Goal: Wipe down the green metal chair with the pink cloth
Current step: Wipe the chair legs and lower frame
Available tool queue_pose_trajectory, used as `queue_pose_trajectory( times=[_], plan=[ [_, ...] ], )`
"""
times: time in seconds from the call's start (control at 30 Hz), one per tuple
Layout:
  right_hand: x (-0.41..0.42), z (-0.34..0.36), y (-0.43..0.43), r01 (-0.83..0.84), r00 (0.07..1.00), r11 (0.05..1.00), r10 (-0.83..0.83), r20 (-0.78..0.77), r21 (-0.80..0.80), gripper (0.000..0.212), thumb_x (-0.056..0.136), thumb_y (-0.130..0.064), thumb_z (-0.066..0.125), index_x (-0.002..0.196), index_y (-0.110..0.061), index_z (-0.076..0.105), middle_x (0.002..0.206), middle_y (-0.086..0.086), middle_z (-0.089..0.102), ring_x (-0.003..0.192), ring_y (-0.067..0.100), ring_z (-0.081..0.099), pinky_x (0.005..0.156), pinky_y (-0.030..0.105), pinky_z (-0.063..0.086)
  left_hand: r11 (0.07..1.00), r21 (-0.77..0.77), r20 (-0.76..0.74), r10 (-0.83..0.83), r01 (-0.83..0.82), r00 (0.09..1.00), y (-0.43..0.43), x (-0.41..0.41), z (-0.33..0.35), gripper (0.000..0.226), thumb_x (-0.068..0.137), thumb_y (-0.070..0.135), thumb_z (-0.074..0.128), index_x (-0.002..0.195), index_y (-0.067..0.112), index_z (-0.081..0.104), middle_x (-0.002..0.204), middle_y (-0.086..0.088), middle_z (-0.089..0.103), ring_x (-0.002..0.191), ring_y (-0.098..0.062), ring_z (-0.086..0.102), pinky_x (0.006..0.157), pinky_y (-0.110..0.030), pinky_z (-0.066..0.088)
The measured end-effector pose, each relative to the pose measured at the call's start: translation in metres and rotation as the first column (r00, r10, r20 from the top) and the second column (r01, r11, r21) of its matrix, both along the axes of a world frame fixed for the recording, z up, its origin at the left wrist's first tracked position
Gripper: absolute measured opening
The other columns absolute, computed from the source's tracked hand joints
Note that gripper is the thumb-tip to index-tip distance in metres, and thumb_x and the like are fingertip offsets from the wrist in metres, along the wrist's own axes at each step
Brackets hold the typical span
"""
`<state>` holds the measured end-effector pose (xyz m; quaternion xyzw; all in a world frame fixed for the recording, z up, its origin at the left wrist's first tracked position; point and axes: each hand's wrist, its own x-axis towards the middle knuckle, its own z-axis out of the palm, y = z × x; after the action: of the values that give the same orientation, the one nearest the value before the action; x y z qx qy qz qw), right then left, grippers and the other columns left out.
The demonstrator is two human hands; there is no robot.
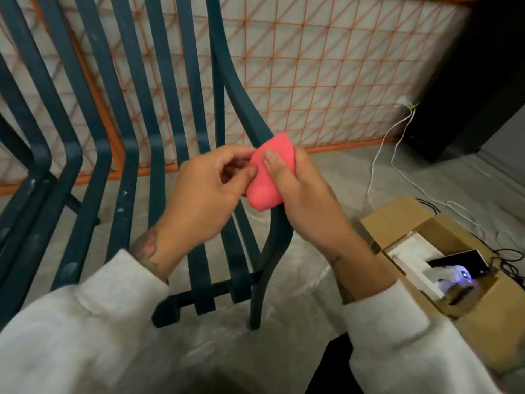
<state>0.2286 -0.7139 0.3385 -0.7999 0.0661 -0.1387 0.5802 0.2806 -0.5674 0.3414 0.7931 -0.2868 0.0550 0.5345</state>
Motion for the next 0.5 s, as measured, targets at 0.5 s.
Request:
queue_pose_trajectory(
  times=[0.5],
  plan=[
    [-0.065, -0.158, 0.002, 0.045, 0.994, 0.965, -0.07, -0.089, -0.26, 0.064, 0.088, -0.081, 0.025, 0.137, -0.041, 0.039, 0.126, -0.018, 0.042, 0.123, 0.008, 0.04, 0.107, 0.046, 0.04, 0.98, 0.19, -0.118, -0.036, 0.059, 0.992, 0.006, -0.052, -0.098, 0.041, 0.09, 0.011, 0.066, 0.124, 0.033, 0.056, 0.112, 0.021, 0.062, 0.099, 0.021, 0.056, 0.094, -0.007, 0.044]
  ],
)
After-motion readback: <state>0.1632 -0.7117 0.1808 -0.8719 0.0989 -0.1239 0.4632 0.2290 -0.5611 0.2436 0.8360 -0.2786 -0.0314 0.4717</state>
